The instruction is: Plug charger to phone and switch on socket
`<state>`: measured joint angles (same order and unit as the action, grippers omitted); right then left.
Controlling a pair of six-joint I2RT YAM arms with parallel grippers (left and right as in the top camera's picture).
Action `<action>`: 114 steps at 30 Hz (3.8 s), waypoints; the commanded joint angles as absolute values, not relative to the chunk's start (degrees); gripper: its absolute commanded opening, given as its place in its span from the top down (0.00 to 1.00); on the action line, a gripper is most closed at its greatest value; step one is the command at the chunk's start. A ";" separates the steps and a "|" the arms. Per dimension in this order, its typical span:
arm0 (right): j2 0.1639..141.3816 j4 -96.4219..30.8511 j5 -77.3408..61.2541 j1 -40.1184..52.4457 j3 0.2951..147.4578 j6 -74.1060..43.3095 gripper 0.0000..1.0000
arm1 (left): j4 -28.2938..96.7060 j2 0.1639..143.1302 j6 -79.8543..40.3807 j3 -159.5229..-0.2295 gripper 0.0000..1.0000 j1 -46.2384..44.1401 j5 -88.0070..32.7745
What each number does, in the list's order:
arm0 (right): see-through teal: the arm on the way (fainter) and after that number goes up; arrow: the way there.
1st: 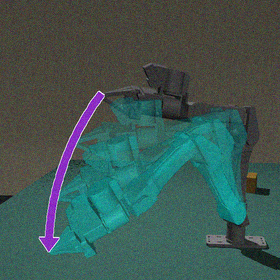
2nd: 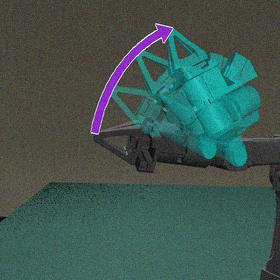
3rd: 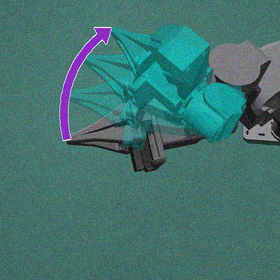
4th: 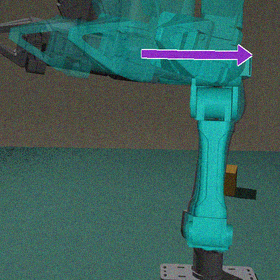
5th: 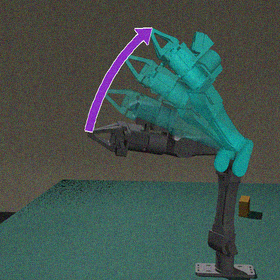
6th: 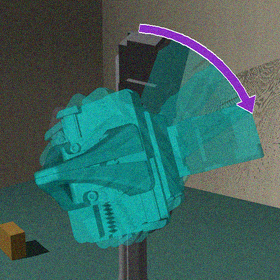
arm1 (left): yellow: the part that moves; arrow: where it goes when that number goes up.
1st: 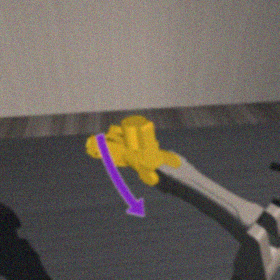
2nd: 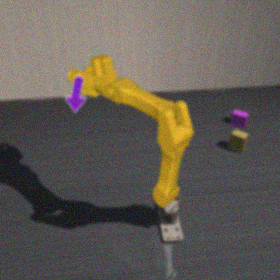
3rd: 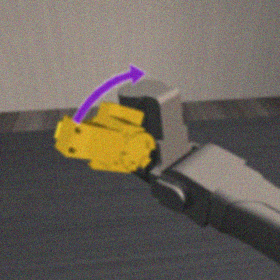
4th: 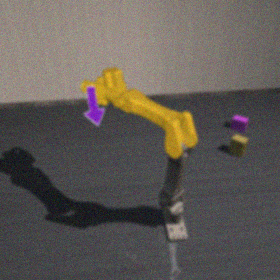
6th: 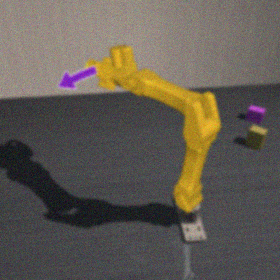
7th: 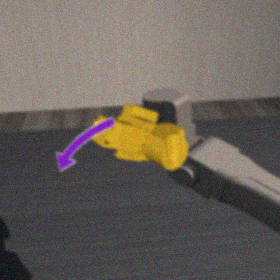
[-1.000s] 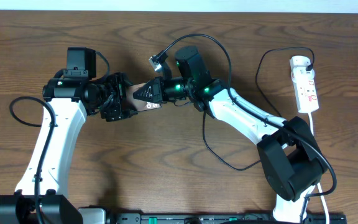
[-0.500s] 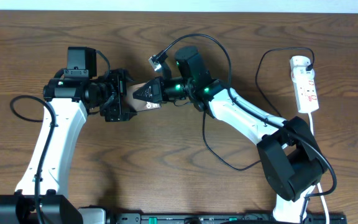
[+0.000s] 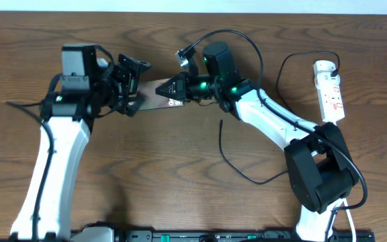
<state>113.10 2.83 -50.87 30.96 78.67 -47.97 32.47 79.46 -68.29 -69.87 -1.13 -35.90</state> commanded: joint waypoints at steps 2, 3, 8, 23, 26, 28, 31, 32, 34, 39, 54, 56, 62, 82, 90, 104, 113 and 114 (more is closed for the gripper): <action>112.68 3.68 -54.06 28.75 79.07 -53.04 0.99 | 31.55 74.89 -58.08 -70.74 0.09 -0.95 -36.21; 112.68 3.68 -53.84 28.29 79.07 -54.83 0.99 | 31.57 74.17 -57.12 -70.74 0.09 -0.95 -36.18; 112.68 3.70 -50.92 26.33 79.07 -67.11 0.99 | 31.57 71.31 -53.52 -70.74 0.09 -0.95 -35.92; 112.68 21.56 -49.17 26.00 79.07 -103.79 0.99 | 26.92 70.94 -56.49 -70.74 0.09 -0.95 -29.67; 112.68 23.03 -47.31 26.81 79.07 -106.59 0.99 | 24.95 71.37 -60.03 -70.74 0.09 -0.95 -29.43; 112.68 25.45 -46.37 27.35 79.07 -109.14 0.99 | 23.90 71.85 -62.08 -70.74 0.09 -0.95 -29.28; 112.68 29.47 -44.40 28.12 79.07 -111.87 0.99 | 23.11 72.84 -63.77 -70.74 0.09 -0.95 -29.02; 112.68 30.24 -44.01 28.23 79.07 -112.49 0.99 | 22.96 73.23 -64.23 -70.74 0.09 -0.95 -28.84; 112.68 31.11 -43.38 28.53 79.07 -113.40 0.99 | 22.09 74.00 -64.62 -70.74 0.09 -0.95 -28.86; 112.68 35.16 -42.57 29.12 79.07 -114.91 0.99 | 20.49 76.40 -66.39 -70.74 0.09 -0.95 -28.84; 112.68 39.09 -42.57 30.33 79.07 -116.11 0.99 | 13.10 80.60 -71.75 -70.74 0.09 -0.95 -25.63; 112.68 39.09 -42.57 30.70 79.07 -116.11 0.99 | 13.10 80.60 -72.62 -70.74 0.09 -0.95 -24.71; 112.68 39.51 -41.47 32.03 79.07 -116.09 0.99 | 13.15 80.60 -76.25 -70.74 0.09 -0.95 -23.97; 112.68 40.58 -40.82 34.24 79.07 -116.11 0.99 | 13.15 80.60 -77.47 -70.74 0.55 -0.95 -21.34; 112.68 40.93 -40.86 34.57 79.07 -116.11 0.99 | 13.17 80.71 -77.45 -70.74 0.70 -0.95 -21.34; 112.68 41.43 -40.86 35.38 79.07 -116.11 0.99 | 13.17 80.71 -77.45 -70.74 0.77 -0.95 -21.34; 112.68 41.41 -40.77 36.32 79.07 -116.11 0.99 | 13.17 80.71 -77.47 -70.74 0.88 -0.95 -21.34; 112.68 41.41 -40.77 36.36 79.07 -116.14 0.99 | 13.17 80.71 -77.47 -70.74 0.91 -0.95 -21.34</action>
<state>113.12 40.49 -39.99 34.28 78.48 -117.51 13.17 80.29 -77.80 -69.87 -1.13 -21.91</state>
